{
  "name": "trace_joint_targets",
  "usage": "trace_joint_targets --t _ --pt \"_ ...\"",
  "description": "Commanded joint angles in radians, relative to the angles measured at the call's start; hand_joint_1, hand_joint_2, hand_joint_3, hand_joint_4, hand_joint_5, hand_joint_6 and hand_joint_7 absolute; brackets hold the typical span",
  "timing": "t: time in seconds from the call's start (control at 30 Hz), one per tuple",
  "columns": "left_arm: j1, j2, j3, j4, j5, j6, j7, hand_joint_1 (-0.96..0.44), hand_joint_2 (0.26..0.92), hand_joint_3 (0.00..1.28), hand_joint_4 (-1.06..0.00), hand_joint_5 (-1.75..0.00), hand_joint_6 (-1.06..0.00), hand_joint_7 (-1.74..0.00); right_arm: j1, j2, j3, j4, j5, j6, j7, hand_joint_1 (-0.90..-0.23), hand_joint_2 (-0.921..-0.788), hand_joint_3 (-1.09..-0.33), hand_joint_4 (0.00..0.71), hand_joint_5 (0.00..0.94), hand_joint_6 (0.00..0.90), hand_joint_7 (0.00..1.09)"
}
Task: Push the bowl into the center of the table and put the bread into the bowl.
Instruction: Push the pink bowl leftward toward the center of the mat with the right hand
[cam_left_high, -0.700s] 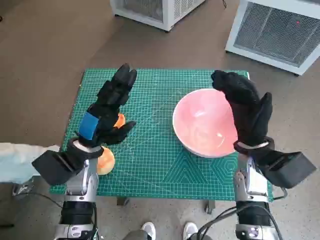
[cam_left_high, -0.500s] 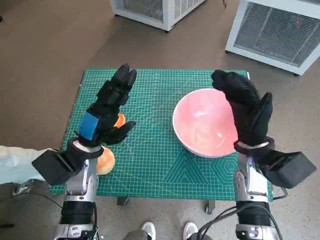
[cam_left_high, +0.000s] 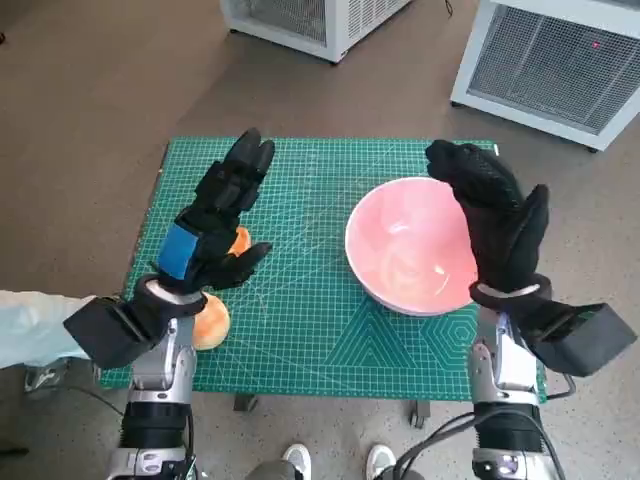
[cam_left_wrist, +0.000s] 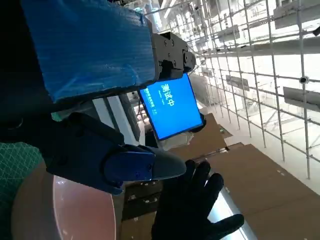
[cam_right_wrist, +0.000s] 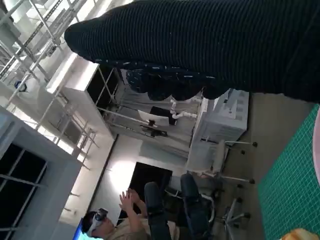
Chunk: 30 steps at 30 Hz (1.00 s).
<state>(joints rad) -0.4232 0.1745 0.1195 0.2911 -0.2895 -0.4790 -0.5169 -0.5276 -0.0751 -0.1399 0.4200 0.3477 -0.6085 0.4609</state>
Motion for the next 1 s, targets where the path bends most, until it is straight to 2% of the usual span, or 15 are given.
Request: trace_joint_targets --t 0.03,0.5,0.67,0.77,0.87,1.0 --pt "-0.023 0.005 -0.001 -0.003 -0.009 0.002 -0.008 -0.66 0.921 0.32 -0.11 -0.01 -0.14 -0.07 0.021 -0.003 -0.003 0.011 0.0 0.011 0.009 -0.745 -0.921 -0.759 0.226 0.0 0.054 0.55" --pt "-0.018 0.005 -0.002 -0.008 -0.003 0.0 -0.008 -0.67 0.921 0.32 -0.12 -0.01 -0.15 -0.08 0.02 -0.015 -0.022 0.031 -0.005 -0.013 0.005 -0.746 -0.921 -0.757 0.23 0.002 0.052 0.54" --pt "-0.015 0.004 -0.001 -0.003 -0.002 -0.005 -0.008 -0.67 0.921 0.32 -0.12 -0.01 -0.15 -0.08 -0.001 -0.046 -0.062 0.109 0.002 -0.047 0.009 -0.752 -0.921 -0.755 0.24 0.007 0.057 0.54" --pt "-0.014 0.004 0.0 -0.001 0.0 -0.006 -0.005 -0.67 0.921 0.32 -0.13 -0.01 -0.15 -0.08 -0.017 -0.066 -0.088 0.172 -0.005 -0.081 0.001 -0.748 -0.921 -0.756 0.248 0.01 0.068 0.54" --pt "-0.01 0.003 0.0 -0.005 0.002 -0.006 -0.001 -0.66 0.921 0.32 -0.13 -0.01 -0.15 -0.08 -0.031 -0.086 -0.118 0.242 -0.035 -0.134 -0.045 -0.74 -0.921 -0.762 0.255 0.013 0.077 0.54" --pt "-0.008 0.003 0.0 0.0 0.008 -0.01 0.003 -0.65 0.921 0.32 -0.13 -0.01 -0.15 -0.09 -0.054 -0.109 -0.153 0.343 -0.09 -0.202 -0.133 -0.718 -0.921 -0.789 0.257 0.011 0.084 0.53"
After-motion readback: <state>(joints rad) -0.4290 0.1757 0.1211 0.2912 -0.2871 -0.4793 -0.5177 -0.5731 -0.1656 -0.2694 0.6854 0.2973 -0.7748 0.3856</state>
